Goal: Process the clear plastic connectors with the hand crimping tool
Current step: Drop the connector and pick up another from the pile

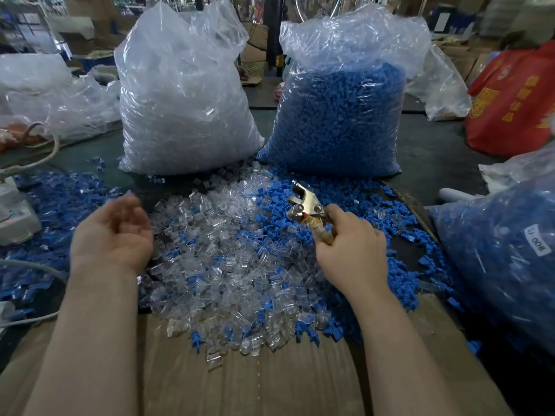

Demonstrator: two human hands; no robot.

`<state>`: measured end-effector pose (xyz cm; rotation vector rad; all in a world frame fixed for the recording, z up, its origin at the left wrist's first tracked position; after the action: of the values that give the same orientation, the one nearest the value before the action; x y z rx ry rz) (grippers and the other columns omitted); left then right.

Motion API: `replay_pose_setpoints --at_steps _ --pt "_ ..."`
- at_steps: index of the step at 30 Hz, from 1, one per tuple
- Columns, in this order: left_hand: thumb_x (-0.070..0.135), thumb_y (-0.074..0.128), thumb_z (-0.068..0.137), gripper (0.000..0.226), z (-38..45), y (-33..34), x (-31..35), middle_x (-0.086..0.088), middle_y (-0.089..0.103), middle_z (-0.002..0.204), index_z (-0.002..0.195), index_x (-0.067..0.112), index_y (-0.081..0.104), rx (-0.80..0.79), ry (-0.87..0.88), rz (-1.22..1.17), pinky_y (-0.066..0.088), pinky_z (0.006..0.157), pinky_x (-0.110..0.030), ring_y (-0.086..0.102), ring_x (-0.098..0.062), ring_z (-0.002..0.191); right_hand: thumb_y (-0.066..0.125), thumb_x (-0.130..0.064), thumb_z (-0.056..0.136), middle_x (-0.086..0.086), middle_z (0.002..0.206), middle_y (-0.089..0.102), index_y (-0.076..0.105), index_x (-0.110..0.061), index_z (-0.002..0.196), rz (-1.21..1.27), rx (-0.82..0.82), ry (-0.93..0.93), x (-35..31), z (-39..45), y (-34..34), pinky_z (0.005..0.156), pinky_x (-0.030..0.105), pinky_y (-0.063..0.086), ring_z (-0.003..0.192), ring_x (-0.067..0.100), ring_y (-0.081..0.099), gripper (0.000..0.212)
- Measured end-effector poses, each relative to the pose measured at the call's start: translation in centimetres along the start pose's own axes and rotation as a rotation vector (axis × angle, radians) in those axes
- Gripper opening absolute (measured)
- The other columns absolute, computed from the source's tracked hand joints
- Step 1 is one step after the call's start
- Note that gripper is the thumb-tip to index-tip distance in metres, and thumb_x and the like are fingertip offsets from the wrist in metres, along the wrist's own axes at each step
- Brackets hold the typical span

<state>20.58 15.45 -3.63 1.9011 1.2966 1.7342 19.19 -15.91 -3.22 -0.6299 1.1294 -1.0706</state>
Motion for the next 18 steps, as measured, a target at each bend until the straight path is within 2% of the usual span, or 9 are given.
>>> replay_pose_setpoints --at_steps 1,3,6,9,11,14,16,18 --pt "0.017 0.058 0.095 0.009 -0.4 0.5 -0.2 0.008 0.07 0.079 0.095 0.016 0.067 -0.002 0.018 0.102 0.051 0.063 -0.015 0.065 -0.002 0.07 0.055 -0.034 0.09 -0.006 0.092 0.055 0.05 -0.033 0.123 -0.014 -0.003 0.011 0.1 0.0 0.0 0.081 0.04 0.037 0.091 0.024 0.053 0.033" --pt "0.021 0.064 0.092 0.007 -1.8 2.6 -1.0 0.009 0.071 0.072 0.094 0.017 0.069 -0.081 0.065 0.453 0.051 0.06 -0.018 0.062 -0.003 0.063 0.055 -0.032 0.09 -0.004 0.091 0.058 0.051 -0.034 0.124 -0.019 -0.004 0.052 0.3 0.1 0.1 0.073 0.038 0.039 0.081 0.023 0.05 0.035" --pt "0.022 0.067 0.09 0.008 -4.1 6.1 -3.5 0.01 0.074 0.078 0.097 0.022 0.072 -0.309 0.178 0.977 0.048 0.065 -0.019 0.065 -0.006 0.071 0.056 -0.032 0.091 -0.002 0.088 0.063 0.053 -0.032 0.122 -0.042 0.006 0.116 0.6 0.1 0.0 0.068 0.036 0.038 0.071 0.023 0.046 0.032" --pt "0.024 0.069 0.089 0.006 -5.4 7.7 -6.6 0.009 0.072 0.086 0.094 0.027 0.069 -0.473 0.226 1.343 0.054 0.061 -0.013 0.067 -0.007 0.074 0.056 -0.032 0.091 -0.009 0.067 0.048 0.054 -0.029 0.102 -0.029 0.001 0.148 0.9 0.2 0.1 0.055 0.032 0.034 0.057 0.016 0.041 0.011" --pt "0.027 0.068 0.09 0.007 -5.8 8.2 -7.9 0.012 0.068 0.096 0.092 0.034 0.065 -0.523 0.289 1.561 0.057 0.074 -0.022 0.064 -0.005 0.081 0.056 -0.031 0.091 -0.011 0.063 0.041 0.05 -0.03 0.09 -0.053 -0.035 0.15 0.7 0.2 0.3 0.049 0.03 0.026 0.054 0.01 0.036 0.007" --pt "0.039 0.065 0.092 0.018 -5.5 8.1 -8.9 0.003 0.056 0.118 0.109 0.034 0.066 -0.522 0.34 1.883 0.047 0.102 -0.043 0.055 -0.017 0.11 0.055 -0.031 0.089 -0.007 0.068 0.043 0.048 -0.028 0.086 -0.094 -0.07 0.125 0.3 0.2 0.7 0.047 0.029 0.021 0.054 0.011 0.035 0.009" --pt "0.047 0.063 0.091 0.031 -5.4 7.9 -9.0 -0.001 0.047 0.118 0.118 0.033 0.065 -0.546 0.309 1.982 0.041 0.107 -0.047 0.048 -0.022 0.118 0.056 -0.035 0.09 -0.006 0.077 0.043 0.048 -0.029 0.09 -0.115 -0.08 0.1 0.1 0.2 0.9 0.049 0.029 0.022 0.055 0.014 0.035 0.01" --pt "0.051 0.063 0.09 0.036 -5.5 7.8 -9.0 0.0 0.045 0.114 0.121 0.033 0.064 -0.566 0.293 1.995 0.041 0.106 -0.046 0.047 -0.022 0.117 0.058 -0.039 0.09 -0.006 0.083 0.04 0.049 -0.03 0.095 -0.13 -0.101 0.082 -0.1 0.2 1.0 0.054 0.031 0.026 0.059 0.017 0.036 0.014"
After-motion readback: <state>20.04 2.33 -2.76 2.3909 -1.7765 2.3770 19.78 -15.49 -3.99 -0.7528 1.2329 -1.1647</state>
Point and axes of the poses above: each hand's wrist, its own z-axis towards the middle knuckle, its own y-axis out of the palm, x = y × z, the point moved 4 cm from there along z, towards the middle knuckle
